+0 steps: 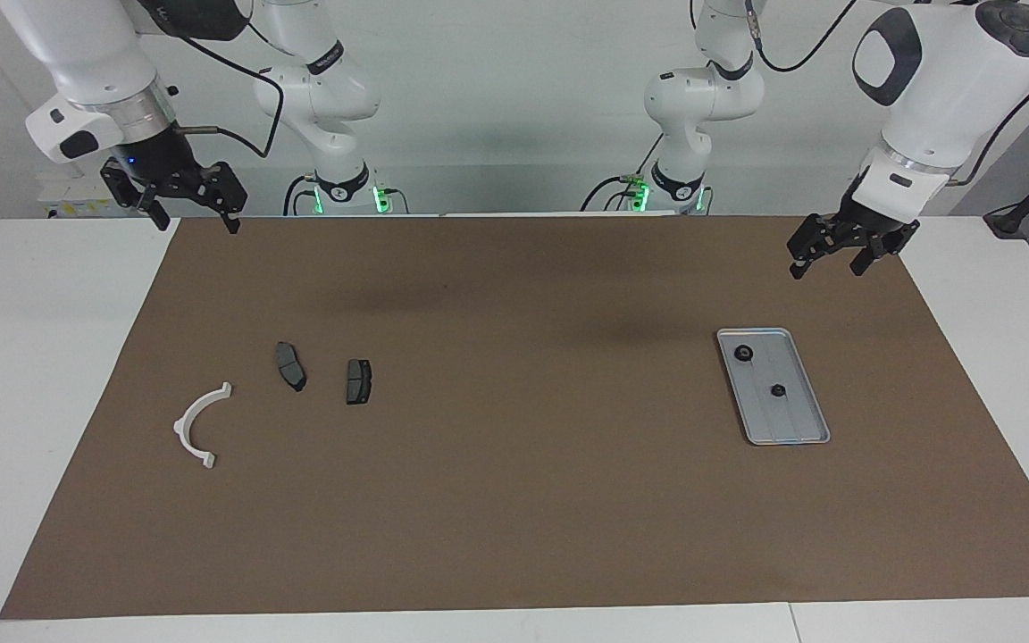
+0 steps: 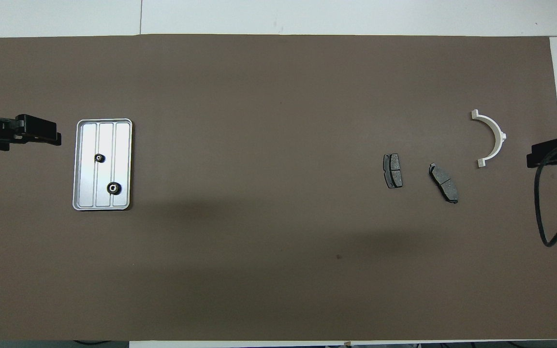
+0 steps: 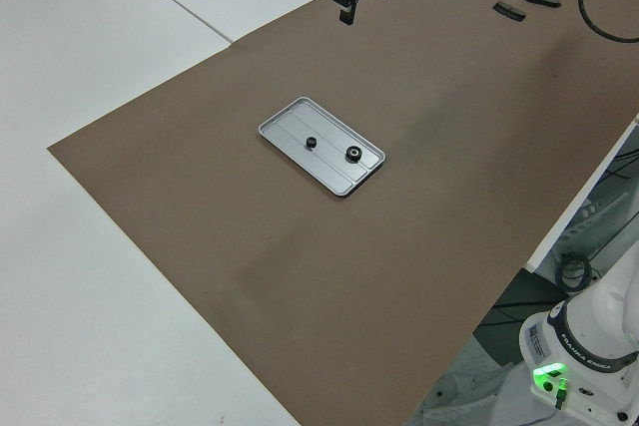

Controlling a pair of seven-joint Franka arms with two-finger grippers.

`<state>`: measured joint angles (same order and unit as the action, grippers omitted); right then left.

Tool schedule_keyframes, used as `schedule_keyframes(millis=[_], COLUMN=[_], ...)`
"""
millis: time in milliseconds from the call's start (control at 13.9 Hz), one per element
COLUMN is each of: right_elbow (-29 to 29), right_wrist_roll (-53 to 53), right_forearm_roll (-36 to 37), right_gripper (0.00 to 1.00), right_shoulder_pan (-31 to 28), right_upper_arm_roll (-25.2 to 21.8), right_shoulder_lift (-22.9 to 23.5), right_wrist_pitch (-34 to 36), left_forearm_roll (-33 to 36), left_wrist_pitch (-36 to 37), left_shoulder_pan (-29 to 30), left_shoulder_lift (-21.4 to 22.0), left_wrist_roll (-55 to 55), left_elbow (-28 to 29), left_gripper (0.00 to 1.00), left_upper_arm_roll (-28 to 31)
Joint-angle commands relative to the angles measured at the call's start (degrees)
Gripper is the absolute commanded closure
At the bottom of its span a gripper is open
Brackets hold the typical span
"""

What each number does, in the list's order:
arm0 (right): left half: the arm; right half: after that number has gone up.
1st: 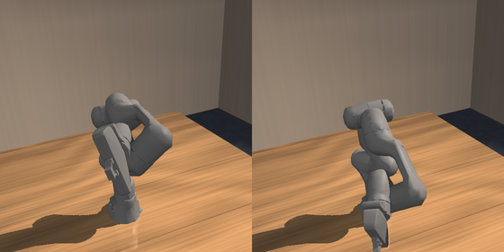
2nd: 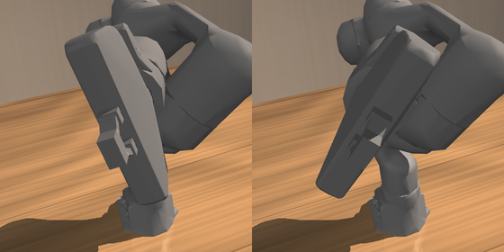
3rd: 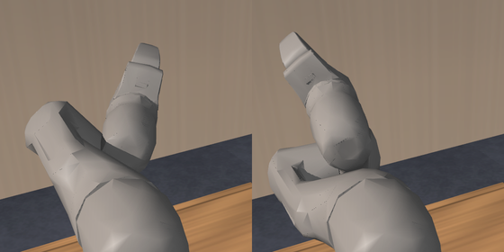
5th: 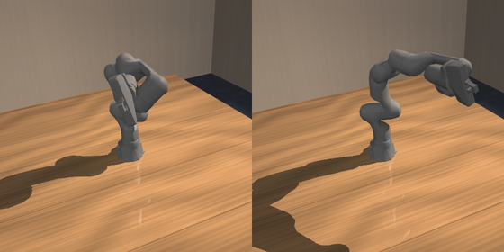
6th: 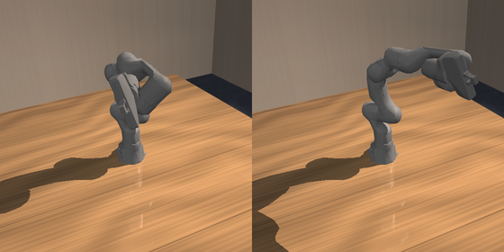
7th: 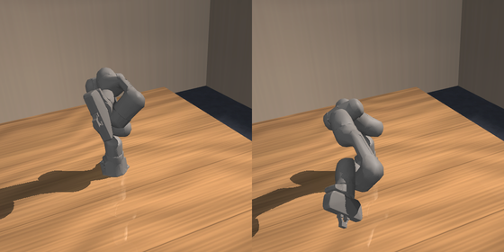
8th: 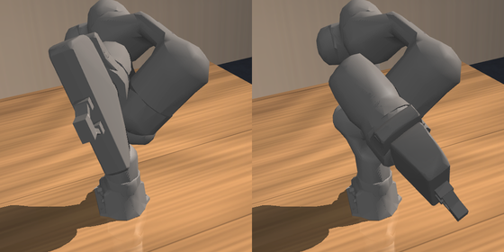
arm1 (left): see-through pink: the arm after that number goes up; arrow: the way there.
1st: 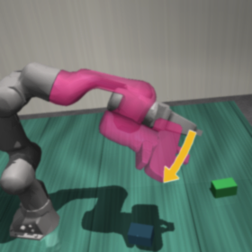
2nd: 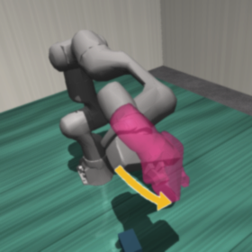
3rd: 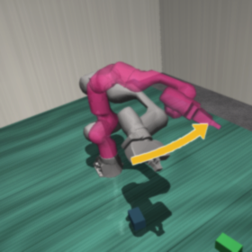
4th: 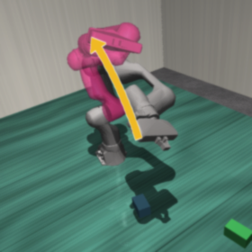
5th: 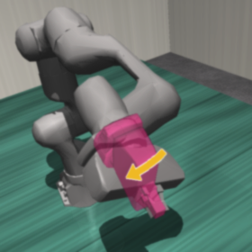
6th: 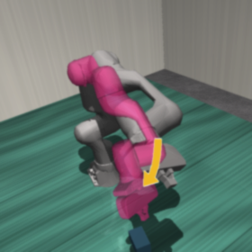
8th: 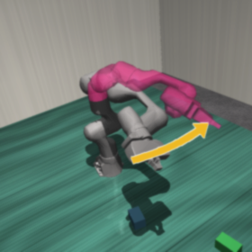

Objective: Pick bearing gear from pile to tray

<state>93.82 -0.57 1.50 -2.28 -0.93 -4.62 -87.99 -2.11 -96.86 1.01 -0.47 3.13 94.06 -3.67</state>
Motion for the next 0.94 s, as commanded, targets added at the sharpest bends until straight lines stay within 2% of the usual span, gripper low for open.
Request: schedule_keyframes(millis=[0, 865], right_elbow=[1.54, 2.15], right_wrist_roll=[2.68, 4.27], right_forearm_roll=[-0.53, -0.44], right_gripper=[0.0, 0.0], right_shoulder_pan=[-1.41, -2.38], right_upper_arm_roll=[0.4, 0.4], right_shoulder_lift=[-1.36, -1.45], right_wrist_pitch=[-0.51, -0.6], left_forearm_roll=[2.89, 3.61], left_wrist_pitch=[1.85, 1.94], left_shoulder_pan=[0.48, 0.57], left_shoulder_lift=[-0.85, -0.14], left_wrist_roll=[0.73, 0.73], left_elbow=[-2.66, -2.75], left_gripper=[0.0, 0.0], left_upper_arm_roll=[-0.55, -1.61])
